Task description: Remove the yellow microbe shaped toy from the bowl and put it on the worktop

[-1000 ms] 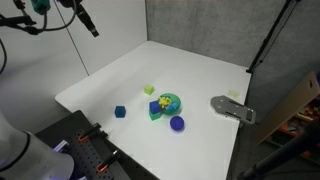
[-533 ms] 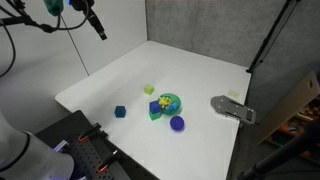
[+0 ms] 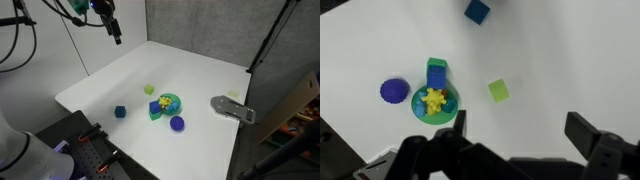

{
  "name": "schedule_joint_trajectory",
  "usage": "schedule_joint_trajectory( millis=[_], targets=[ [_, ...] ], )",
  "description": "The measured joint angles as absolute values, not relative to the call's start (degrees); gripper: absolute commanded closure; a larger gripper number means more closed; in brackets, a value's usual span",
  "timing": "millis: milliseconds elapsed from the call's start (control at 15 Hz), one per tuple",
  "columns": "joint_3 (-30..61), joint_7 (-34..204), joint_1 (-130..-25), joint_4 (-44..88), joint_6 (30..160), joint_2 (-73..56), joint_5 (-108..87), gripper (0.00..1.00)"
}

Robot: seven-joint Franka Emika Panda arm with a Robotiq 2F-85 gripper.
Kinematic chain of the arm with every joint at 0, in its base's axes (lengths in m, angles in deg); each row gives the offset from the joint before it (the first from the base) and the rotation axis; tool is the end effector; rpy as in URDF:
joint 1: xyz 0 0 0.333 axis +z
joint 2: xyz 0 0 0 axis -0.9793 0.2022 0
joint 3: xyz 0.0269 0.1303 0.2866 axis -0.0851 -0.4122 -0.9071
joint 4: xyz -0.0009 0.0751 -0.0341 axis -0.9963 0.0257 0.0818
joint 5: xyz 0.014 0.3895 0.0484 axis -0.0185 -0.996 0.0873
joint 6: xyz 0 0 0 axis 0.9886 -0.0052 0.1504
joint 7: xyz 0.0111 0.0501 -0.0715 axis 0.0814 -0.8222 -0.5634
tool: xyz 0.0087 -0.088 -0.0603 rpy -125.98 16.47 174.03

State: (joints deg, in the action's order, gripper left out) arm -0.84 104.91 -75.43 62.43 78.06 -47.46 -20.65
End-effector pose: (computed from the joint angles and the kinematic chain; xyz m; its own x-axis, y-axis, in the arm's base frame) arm 0.4280 0.1281 0.5009 0.9684 -0.2304 0.0958 -0.2226 -0.9711 -0.0856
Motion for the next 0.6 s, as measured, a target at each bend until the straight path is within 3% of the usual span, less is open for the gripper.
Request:
schedule_joint_trajectory(
  millis=[600],
  targets=[
    [4.4,98.9,-75.6,61.2,80.7,-33.3,-20.1,0.0]
  ],
)
